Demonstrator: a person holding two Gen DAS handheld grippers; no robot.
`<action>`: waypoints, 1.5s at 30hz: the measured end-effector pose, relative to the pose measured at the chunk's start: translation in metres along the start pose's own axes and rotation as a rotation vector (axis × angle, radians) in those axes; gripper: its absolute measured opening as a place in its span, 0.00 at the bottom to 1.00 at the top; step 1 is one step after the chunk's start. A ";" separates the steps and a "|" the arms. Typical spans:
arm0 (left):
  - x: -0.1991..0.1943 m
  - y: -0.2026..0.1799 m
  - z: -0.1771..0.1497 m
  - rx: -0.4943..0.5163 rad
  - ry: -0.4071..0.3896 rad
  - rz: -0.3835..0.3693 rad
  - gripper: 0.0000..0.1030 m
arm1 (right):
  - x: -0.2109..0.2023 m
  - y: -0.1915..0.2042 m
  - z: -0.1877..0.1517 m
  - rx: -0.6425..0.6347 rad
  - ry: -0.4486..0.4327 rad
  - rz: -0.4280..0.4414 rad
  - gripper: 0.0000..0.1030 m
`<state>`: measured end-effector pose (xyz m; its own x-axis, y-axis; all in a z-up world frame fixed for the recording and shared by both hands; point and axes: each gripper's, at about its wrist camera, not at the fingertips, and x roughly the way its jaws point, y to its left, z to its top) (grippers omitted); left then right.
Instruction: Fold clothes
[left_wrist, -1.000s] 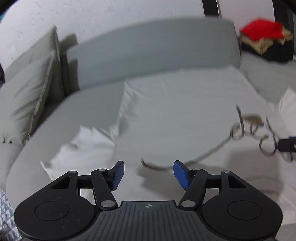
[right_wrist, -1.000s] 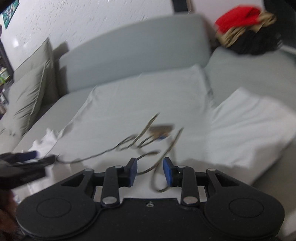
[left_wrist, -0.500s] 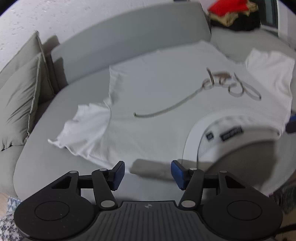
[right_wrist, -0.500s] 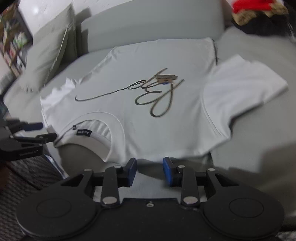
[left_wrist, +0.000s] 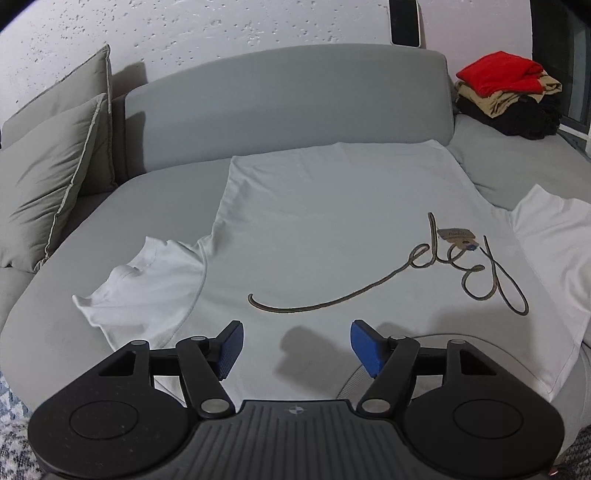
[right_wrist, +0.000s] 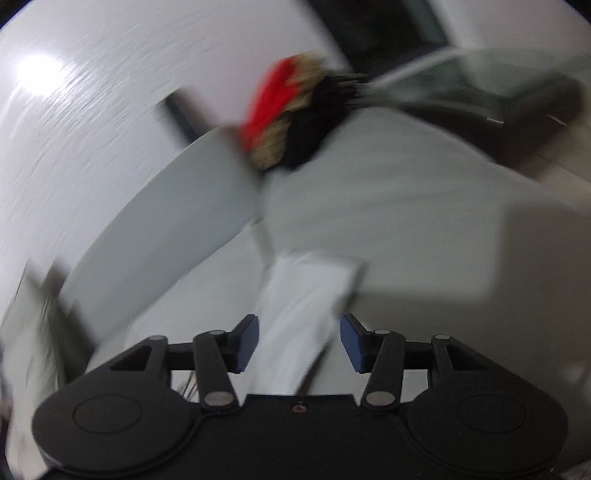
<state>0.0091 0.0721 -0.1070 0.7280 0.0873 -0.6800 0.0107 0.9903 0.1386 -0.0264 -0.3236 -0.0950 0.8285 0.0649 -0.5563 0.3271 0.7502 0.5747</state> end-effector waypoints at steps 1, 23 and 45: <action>0.000 0.000 0.000 0.003 0.000 0.002 0.65 | 0.006 -0.007 0.006 0.032 0.011 -0.007 0.42; -0.009 0.015 -0.006 -0.020 -0.022 0.009 0.65 | 0.032 0.080 -0.007 -0.448 -0.124 -0.012 0.02; 0.016 0.016 -0.012 -0.010 0.103 0.025 0.62 | 0.094 0.092 -0.095 -0.848 0.293 -0.296 0.01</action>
<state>0.0127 0.0905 -0.1240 0.6537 0.1223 -0.7468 -0.0139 0.9886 0.1498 0.0383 -0.1863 -0.1512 0.5800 -0.1286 -0.8044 -0.0290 0.9836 -0.1782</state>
